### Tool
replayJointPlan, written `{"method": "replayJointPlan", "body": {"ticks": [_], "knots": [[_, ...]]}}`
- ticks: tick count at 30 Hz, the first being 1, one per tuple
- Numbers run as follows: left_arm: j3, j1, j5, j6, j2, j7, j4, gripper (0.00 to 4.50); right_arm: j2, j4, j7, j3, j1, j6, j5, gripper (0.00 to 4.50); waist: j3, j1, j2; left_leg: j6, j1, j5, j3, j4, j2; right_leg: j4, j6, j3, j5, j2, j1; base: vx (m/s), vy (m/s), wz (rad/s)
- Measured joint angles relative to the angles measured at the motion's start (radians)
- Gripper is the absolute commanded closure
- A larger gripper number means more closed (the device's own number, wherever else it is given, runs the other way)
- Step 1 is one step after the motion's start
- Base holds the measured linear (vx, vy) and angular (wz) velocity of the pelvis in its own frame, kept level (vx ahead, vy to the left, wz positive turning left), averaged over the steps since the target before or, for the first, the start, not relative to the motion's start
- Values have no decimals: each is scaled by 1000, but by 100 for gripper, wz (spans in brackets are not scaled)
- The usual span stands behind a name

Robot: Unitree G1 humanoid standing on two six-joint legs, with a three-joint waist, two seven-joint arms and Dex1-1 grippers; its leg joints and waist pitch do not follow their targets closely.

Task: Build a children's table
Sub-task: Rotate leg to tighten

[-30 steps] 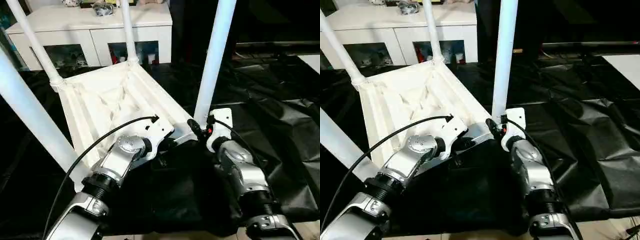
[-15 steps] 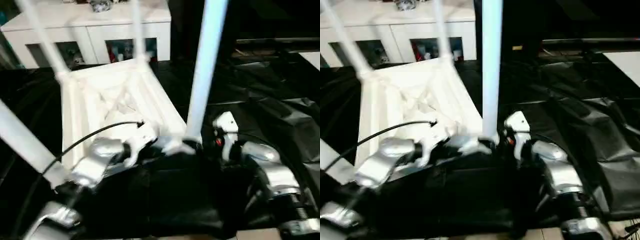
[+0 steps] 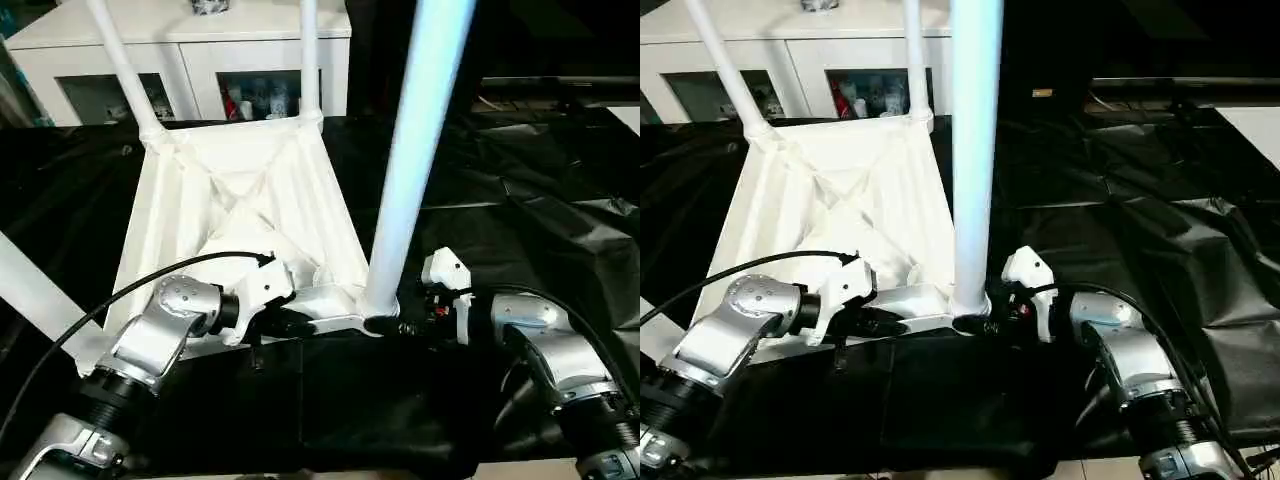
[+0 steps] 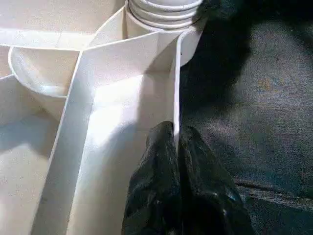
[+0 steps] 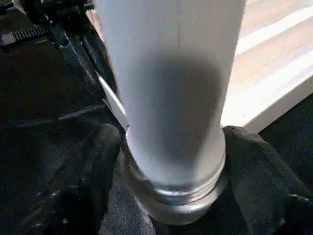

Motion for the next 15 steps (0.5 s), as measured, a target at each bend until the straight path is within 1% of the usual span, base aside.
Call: {"method": "replayJointPlan", "body": {"ticks": [1,2,3,6,15], "knots": [[0,0,-1,0,0,0,0,450,0,3,1,-1,0,-1,1,155,0,0,0,0,0,0,0,0,0,0,0,0,0,0,0,0,0,0],[0,0,-2,2,0,0,-1,450,-1,5,1,0,-1,-2,2,155,0,0,0,0,0,0,0,0,0,0,0,0,0,0,0,0,0,0],[-1,0,-2,4,1,0,-2,450,-1,5,2,0,-1,-2,3,167,0,0,0,0,0,0,0,0,0,0,0,0,0,0,0,0,0,0],[-2,1,-2,5,1,0,-5,450,-3,5,3,1,-1,-3,3,178,0,1,0,0,0,0,0,0,0,0,0,0,0,0,0,0,0,0],[-4,2,-1,9,1,2,-9,450,2,12,-1,-1,-1,-8,3,186,0,1,0,0,0,0,0,1,0,2,0,0,0,0,0,0,0,0]]}}
